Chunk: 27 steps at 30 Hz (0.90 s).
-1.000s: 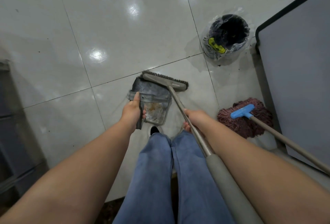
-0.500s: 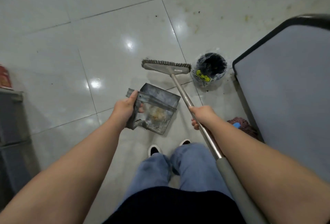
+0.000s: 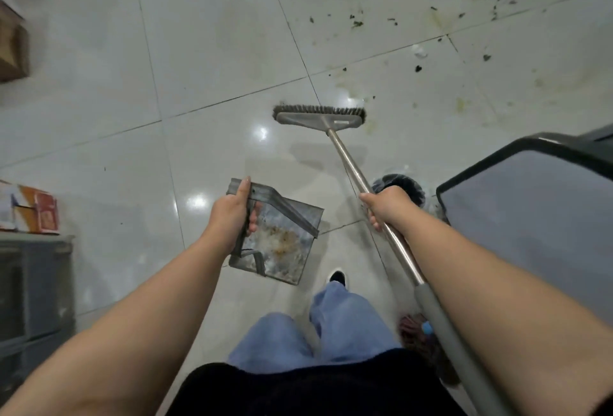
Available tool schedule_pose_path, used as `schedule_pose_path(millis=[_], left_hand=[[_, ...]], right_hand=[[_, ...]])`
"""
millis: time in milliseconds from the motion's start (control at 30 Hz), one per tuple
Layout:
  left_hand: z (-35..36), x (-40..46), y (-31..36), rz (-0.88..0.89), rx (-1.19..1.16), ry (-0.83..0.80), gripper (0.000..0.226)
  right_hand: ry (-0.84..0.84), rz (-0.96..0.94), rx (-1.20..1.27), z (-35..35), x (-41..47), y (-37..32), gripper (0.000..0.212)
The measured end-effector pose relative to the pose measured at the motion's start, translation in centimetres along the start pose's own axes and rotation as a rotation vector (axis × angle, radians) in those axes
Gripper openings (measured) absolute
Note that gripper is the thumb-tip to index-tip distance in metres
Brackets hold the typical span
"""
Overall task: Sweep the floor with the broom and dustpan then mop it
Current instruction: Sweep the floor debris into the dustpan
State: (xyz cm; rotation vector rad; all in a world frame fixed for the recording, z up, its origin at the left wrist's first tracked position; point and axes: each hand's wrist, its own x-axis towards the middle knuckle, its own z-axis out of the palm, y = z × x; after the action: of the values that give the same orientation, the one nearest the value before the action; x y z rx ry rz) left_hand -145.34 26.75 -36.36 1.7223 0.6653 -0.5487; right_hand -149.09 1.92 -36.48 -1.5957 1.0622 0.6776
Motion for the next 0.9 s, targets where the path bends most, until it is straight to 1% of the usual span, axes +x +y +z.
schedule_pose_path(millis=[133,233,400,467,533,700,800,900], left_hand=[[1.6,2.6,4.4,0.032,-0.019,0.004,0.054],[2.8,5.0,7.9,0.055,0.015,-0.013,0.054],[6.3,10.9,15.2,0.095,0.082,-0.087,0.054],[8.0,13.8,18.4,0.120,0.113,-0.144,0.054],[9.5,16.3,21.4,0.133,0.156,-0.196,0.053],[13.7,21.8,28.2,0.176,0.266,-0.329,0.053],[17.4,24.3,31.8,0.231,0.370,-0.402,0.055],[22.0,26.8,34.9,0.238,0.461,-0.468,0.058]], right_hand=[[-0.009,0.014,-0.026,-2.0,2.5,-3.3,0.023],[-0.029,0.033,-0.007,-3.8,4.6,-5.6,0.025],[-0.015,0.140,0.075,-6.1,9.1,-10.0,0.030],[0.017,0.184,0.099,-6.8,10.8,-12.1,0.027],[0.084,0.220,0.172,-7.4,12.0,-14.2,0.023],[0.163,0.272,0.389,-9.6,14.5,-18.2,0.029],[0.203,0.299,0.494,-11.5,15.8,-20.0,0.030],[0.242,0.321,0.606,-14.2,18.3,-22.0,0.031]])
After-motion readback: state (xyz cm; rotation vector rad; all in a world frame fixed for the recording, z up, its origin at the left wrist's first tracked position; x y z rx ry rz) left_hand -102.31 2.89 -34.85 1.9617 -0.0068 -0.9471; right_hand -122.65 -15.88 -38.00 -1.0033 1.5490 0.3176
